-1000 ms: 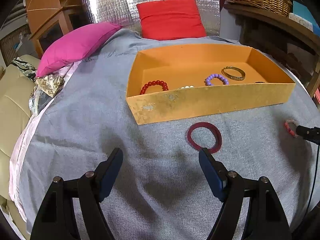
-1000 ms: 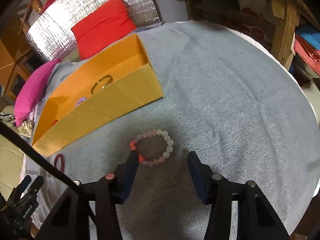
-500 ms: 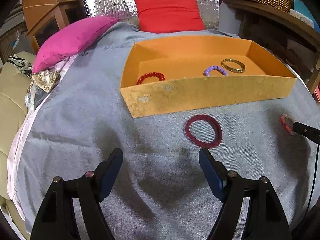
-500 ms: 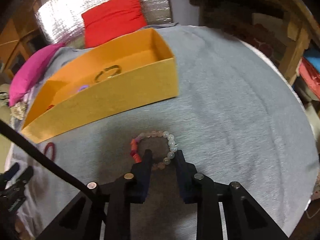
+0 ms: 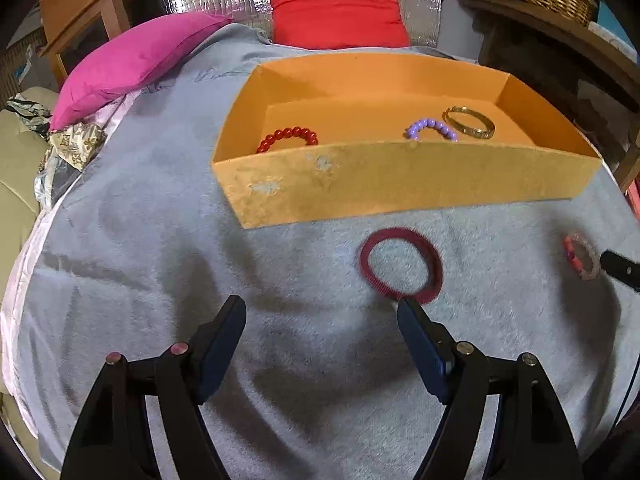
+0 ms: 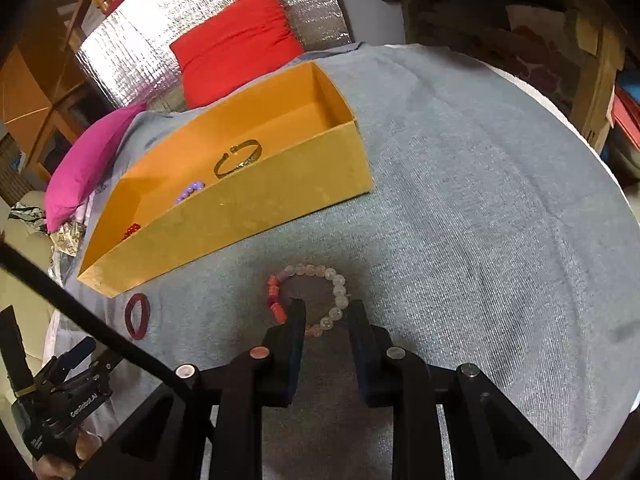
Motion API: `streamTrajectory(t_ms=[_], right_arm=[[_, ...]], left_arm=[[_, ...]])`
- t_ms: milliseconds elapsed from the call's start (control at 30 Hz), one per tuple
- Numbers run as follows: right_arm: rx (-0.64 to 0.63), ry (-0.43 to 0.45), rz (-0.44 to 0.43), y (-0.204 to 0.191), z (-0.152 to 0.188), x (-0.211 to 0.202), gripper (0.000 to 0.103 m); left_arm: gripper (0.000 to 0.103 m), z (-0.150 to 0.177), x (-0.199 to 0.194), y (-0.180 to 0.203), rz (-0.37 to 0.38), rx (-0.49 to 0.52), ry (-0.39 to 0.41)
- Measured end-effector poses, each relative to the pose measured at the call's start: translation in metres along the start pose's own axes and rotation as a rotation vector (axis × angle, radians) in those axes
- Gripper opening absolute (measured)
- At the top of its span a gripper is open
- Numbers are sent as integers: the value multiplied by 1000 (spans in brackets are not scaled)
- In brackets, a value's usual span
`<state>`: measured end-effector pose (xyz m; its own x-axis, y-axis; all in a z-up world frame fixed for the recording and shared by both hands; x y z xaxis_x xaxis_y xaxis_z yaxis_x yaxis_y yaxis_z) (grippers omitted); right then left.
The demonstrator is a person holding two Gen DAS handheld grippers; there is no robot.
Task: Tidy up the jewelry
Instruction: 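Grasp the pink-and-clear bead bracelet with the right gripper while the left lowers to the dark red ring, then grasp the dark red rubber ring with the left gripper and lift it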
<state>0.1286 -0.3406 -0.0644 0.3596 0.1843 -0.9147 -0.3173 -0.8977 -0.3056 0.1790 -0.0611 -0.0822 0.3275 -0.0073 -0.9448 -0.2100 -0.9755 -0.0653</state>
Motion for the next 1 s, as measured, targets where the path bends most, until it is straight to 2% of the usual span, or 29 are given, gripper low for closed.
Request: streamTrajectory(t_ms=[167, 400, 500, 567, 700, 733, 800, 833, 900, 1000], right_arm=[[22, -15, -14, 4, -2, 1, 24], [43, -30, -39, 11, 1, 0, 25], [40, -13, -35, 12, -2, -2, 36], [33, 0, -28, 11, -3, -5, 53], [-9, 1, -16, 2, -5, -2, 54], [-16, -7, -17, 0, -5, 0, 54], [-43, -28, -13, -8, -4, 8, 54], [-59, -36, 0, -12, -4, 12, 54], [-86, -41, 36, -18, -2, 18, 54], [-148, -16, 112, -29, 1, 23, 51]], left_arm=[[79, -13, 4, 10, 23, 6, 9], [79, -25, 20, 24, 60, 3, -18], [79, -25, 24, 29, 93, 8, -30], [79, -25, 25, 28, 108, 5, -24], [78, -23, 24, 24, 135, -1, -16], [76, -22, 24, 23, 135, 1, -11], [62, -20, 22, 21, 128, 6, 0], [59, -20, 22, 19, 129, 6, 3], [42, -19, 20, 15, 140, -3, 6], [28, -18, 19, 9, 150, -10, 4]])
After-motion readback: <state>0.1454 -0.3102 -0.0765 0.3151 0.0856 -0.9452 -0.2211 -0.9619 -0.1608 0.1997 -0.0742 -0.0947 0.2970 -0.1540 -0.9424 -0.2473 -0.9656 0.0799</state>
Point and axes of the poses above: each gripper's, at about its wrist camera, not at the fingertips, and x roughly the way its jaws point, y to its right, z to its underside, the point moved 3 cm from there along x, roughly the way its jaws point, and after that the axes turned 15 degrees about -y, right-handed, at the moved point
